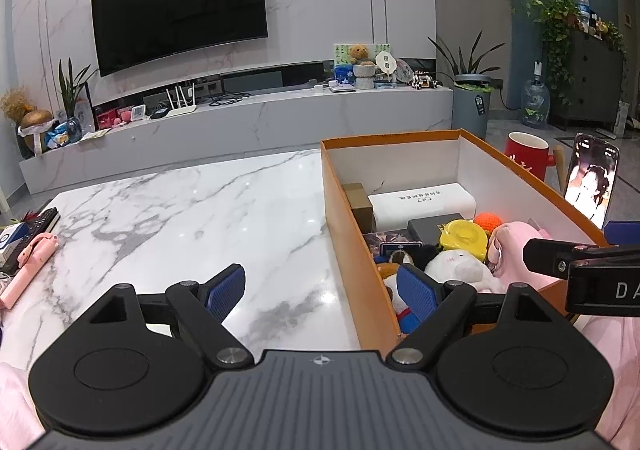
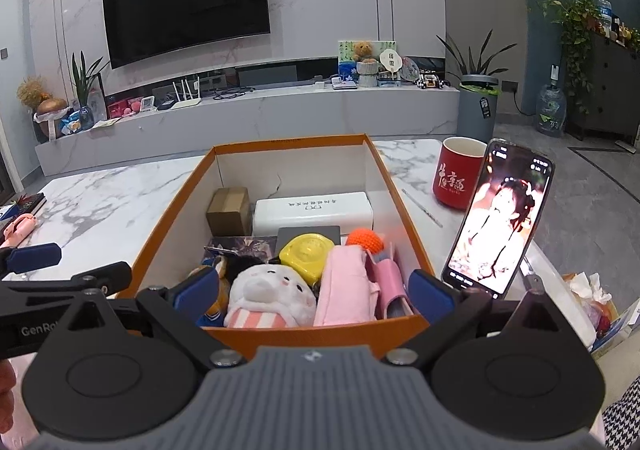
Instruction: Organize objects
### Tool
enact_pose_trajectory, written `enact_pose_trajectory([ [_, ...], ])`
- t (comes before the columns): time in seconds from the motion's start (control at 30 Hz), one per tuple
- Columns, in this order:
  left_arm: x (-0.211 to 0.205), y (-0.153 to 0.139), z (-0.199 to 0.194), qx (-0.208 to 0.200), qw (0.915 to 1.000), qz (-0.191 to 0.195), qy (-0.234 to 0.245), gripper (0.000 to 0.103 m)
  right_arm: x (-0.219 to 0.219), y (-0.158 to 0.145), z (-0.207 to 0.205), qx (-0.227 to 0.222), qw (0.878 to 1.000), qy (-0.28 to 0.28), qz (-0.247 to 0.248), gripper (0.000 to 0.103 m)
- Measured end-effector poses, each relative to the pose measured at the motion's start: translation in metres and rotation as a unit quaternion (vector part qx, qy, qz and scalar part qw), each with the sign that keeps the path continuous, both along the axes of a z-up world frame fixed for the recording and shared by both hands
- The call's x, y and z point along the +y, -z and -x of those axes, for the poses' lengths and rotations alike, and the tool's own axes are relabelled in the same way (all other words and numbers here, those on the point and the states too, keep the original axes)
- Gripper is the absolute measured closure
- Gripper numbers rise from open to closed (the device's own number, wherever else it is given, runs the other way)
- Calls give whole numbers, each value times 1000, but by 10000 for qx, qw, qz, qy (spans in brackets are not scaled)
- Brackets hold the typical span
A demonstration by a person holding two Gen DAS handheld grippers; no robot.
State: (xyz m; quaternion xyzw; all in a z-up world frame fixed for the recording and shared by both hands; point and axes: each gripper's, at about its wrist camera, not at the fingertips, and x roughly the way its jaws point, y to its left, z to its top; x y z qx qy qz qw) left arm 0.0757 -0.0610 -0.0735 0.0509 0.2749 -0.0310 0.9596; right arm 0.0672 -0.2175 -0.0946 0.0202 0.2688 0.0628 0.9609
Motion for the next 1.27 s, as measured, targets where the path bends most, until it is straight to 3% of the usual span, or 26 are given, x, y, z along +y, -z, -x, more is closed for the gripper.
enact_pose_trajectory([
  [1.27,6,-2,9,46,9999,54,-100,3,7,1,8,31,9998,-186,-43,2],
])
